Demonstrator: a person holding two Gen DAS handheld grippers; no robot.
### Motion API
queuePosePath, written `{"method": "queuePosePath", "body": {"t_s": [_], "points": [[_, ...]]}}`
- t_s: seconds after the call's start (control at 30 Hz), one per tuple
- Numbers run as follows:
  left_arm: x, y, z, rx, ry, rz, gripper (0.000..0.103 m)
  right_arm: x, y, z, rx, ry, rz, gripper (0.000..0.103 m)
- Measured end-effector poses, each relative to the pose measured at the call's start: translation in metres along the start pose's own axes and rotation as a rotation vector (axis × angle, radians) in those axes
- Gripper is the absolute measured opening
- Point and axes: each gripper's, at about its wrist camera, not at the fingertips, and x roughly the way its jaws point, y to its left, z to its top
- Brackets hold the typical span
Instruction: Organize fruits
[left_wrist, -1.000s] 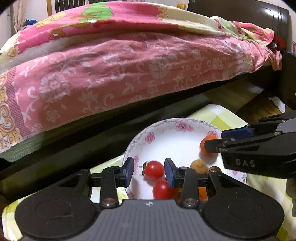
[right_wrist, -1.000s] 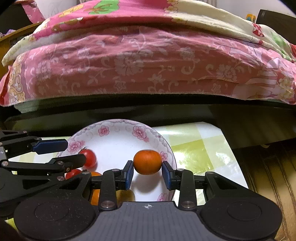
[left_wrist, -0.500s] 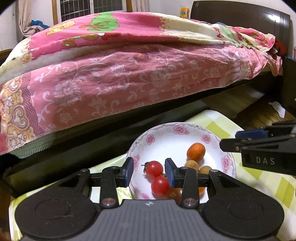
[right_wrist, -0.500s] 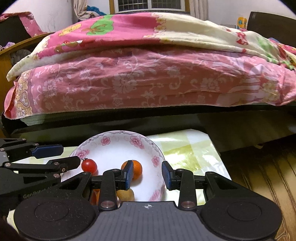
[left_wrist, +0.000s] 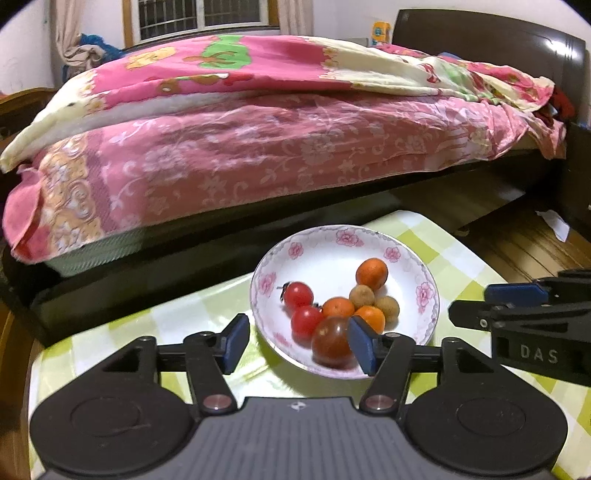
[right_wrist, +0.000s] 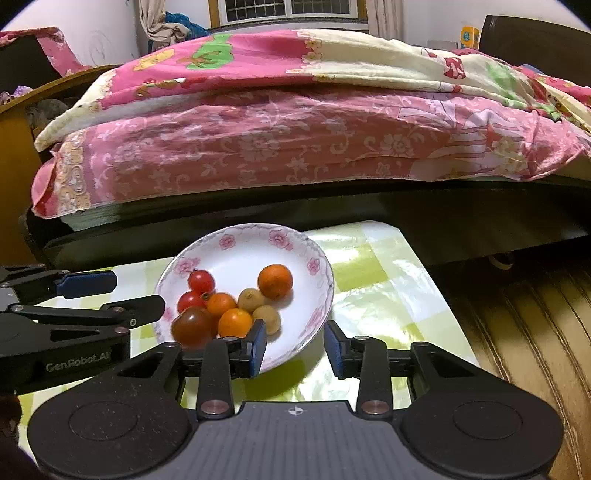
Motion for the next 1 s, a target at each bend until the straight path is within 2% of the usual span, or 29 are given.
{"method": "queuePosePath", "body": {"t_s": [0.3,0.5,1.0], "points": [[-0.027,-0.004,-0.017,0.005,-0.027,0.064,0.087,-0.027,0.008,-0.015,0.003,-0.025,-0.007,0.036],[-0.041,-0.009,-0.025,0.012,-0.042,0.091,0.094,-0.039,0.011,-0.026,0.008,-0.022,-0.007,0.036],[-0.063,-0.019,-0.049,0.012,-0.020,0.108,0.103,-0.059,0.015,-0.047,0.016,-0.004,-0.010,0.037]]}}
